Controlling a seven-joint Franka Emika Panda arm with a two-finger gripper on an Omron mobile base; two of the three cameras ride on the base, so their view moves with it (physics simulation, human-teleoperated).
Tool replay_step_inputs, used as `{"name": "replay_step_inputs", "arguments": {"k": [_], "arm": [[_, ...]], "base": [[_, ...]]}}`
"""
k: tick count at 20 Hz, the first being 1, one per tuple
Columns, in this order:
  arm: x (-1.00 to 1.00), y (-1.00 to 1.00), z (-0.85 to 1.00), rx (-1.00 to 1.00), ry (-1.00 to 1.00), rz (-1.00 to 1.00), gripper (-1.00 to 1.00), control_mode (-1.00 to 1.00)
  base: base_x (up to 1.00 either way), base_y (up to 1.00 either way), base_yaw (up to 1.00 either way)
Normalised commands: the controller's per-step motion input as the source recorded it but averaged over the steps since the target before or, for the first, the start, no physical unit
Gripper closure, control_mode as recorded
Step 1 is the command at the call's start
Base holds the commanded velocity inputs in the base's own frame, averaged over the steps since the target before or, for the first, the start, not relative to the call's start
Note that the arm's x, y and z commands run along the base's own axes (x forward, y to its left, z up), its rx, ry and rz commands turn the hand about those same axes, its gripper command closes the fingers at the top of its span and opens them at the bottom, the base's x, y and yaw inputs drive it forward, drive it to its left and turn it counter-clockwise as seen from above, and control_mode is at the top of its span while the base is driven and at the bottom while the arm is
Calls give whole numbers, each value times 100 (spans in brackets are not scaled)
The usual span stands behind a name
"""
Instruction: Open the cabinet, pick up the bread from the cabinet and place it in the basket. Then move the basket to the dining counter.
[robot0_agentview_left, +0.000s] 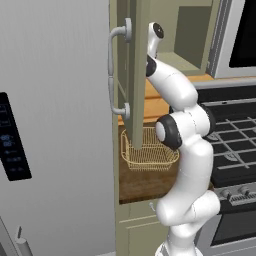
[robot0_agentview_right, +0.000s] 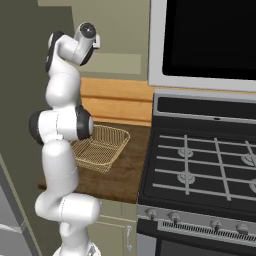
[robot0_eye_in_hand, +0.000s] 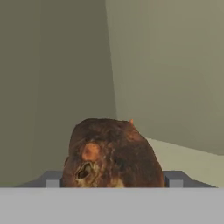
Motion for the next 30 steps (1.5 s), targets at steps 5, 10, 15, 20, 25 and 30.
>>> {"name": "replay_step_inputs", "arguments": {"k": [5,10,15,20,25,30], "arm": [[-2,-15,0,5,-20,0,100,-100],[-28,-32,30,2,-7,-14,100,-100],[-78,-43,34,0,-3,-23,100,-100],[-100,-38,23,0,0,-19,100,-100],[-100,-39,28,0,1,-15,100,-100],[-100,-33,-4,0,11,-2,100,-100]], "base": [[0,0,0],[0,0,0],[0,0,0],[0,0,0],[0,0,0],[0,0,0]]}}
